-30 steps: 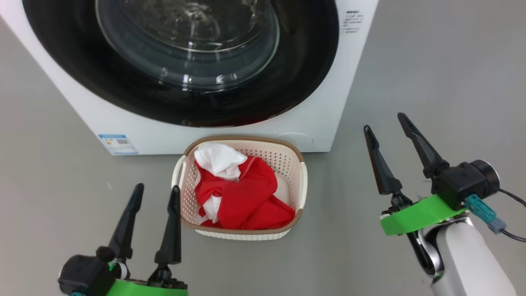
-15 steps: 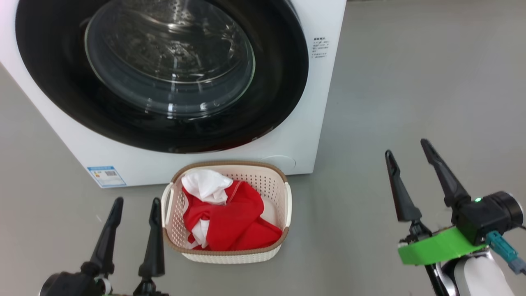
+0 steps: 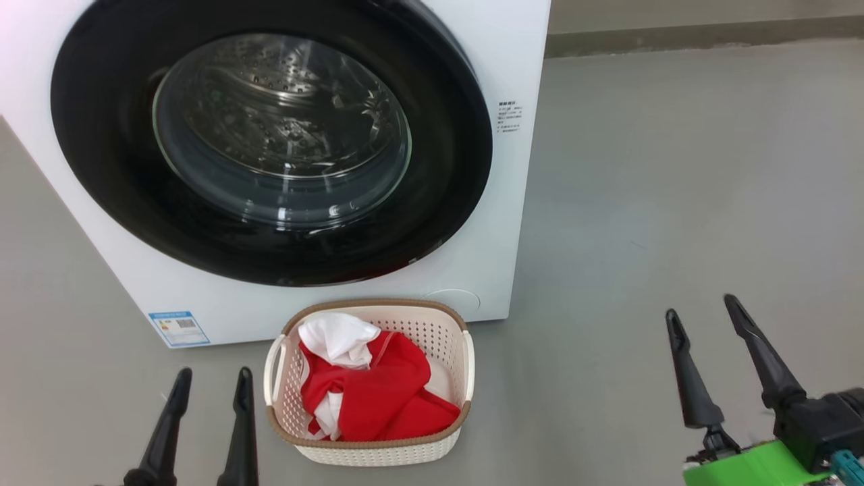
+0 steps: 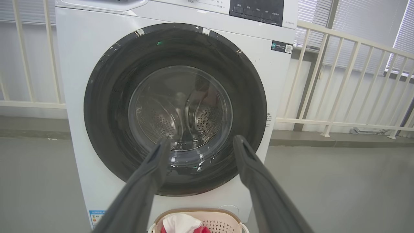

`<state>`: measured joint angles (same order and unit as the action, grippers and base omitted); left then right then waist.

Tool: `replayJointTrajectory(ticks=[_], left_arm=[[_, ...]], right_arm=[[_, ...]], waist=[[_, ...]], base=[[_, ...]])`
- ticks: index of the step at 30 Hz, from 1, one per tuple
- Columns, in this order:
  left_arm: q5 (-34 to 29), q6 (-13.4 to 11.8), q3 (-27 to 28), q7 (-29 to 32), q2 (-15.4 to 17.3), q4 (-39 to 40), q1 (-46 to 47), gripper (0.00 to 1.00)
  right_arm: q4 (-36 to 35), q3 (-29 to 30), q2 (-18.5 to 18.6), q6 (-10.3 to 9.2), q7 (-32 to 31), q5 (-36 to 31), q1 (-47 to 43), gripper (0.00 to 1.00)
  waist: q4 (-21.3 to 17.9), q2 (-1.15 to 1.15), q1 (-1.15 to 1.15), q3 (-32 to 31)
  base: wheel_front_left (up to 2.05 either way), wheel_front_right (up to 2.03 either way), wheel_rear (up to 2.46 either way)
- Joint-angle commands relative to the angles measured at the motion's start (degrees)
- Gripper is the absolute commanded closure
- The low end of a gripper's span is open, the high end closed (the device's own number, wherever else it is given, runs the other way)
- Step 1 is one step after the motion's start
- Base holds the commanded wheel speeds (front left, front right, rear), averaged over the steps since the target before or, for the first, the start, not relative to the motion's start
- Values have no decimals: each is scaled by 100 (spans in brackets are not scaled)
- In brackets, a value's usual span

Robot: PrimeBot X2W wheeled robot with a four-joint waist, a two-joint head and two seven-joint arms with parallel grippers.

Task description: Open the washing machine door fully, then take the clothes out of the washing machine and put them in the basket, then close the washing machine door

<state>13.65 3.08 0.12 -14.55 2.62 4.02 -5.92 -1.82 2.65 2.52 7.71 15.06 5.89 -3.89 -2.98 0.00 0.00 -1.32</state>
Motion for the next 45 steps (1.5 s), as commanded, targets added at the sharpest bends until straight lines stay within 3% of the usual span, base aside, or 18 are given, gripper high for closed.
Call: replayJointTrajectory(ticks=[1, 29, 30, 37, 41, 45], left_arm=[[-71, 14, 214, -45, 27, 182, 63, 0], [-164, -100, 218, -45, 35, 261, -309, 0], [-94, -60, 31, 2, 6, 74, -369, 100], [79, -52, -21, 71, -18, -295, -346, 100], [345, -37, -14, 126, -4, -336, -303, 100], [612, -22, -8, 181, 8, -391, -251, 100]], right_arm=[[-193, -90, 36, -22, -6, 1, 62, 0], [-342, -22, 36, -22, -6, 94, -364, 0], [-187, 140, -49, 1, 0, 64, -478, 100], [184, 129, -112, 1, -30, 251, -571, 100], [223, 117, -89, 0, -82, 545, -526, 100], [274, 103, -68, -1, -134, 838, -473, 100]], waist=[[-10, 0, 0, -34], [-9, 0, 0, -143], [-9, 0, 0, -144], [-2, 0, 1, -138], [8, 0, 13, -140], [18, 0, 2, -123]], base=[[0, 0, 0], [0, 0, 0], [0, 0, 0], [0, 0, 0], [0, 0, 0], [0, 0, 0]])
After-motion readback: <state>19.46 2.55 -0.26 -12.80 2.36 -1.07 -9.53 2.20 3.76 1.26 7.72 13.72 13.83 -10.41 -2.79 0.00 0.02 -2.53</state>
